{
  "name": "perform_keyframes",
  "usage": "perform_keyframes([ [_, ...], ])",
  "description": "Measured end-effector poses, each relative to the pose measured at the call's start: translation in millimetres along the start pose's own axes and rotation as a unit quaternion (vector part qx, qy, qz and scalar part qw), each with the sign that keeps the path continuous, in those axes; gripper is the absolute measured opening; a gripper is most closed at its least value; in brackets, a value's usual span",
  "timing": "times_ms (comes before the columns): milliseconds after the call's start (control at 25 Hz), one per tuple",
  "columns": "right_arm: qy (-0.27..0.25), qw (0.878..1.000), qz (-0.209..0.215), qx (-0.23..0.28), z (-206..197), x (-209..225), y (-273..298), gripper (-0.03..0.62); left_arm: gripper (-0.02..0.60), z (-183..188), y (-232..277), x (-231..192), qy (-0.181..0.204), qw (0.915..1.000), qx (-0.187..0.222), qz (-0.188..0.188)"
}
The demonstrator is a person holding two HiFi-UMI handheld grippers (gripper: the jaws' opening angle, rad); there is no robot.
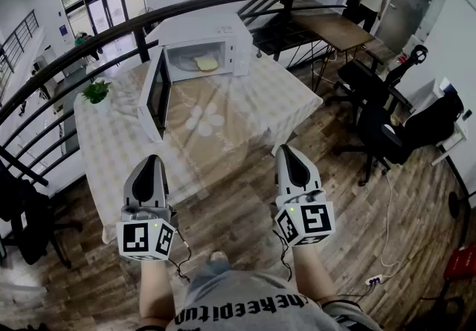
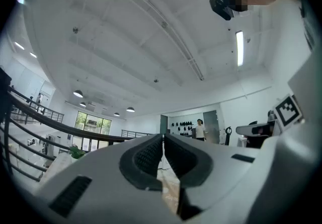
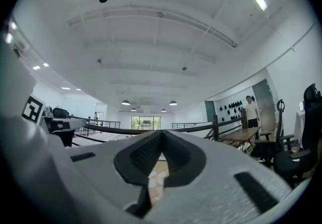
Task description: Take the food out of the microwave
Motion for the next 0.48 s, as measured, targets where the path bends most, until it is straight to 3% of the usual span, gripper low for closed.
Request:
perform_keyframes([
  [480, 0.001, 1.0, 0.0, 0.004, -2, -10, 13, 0.005, 0.012, -1, 7, -15, -0.005, 1.0, 0.008, -0.002],
])
Point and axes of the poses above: the fingertips, and each gripper's own axes: y forward along the fingers, x to its right, z out of its top, the point moved 10 cm from there along -y, backward along the fingers, and after that the axes turned 7 degrees about -y, right-handed, at the moved point
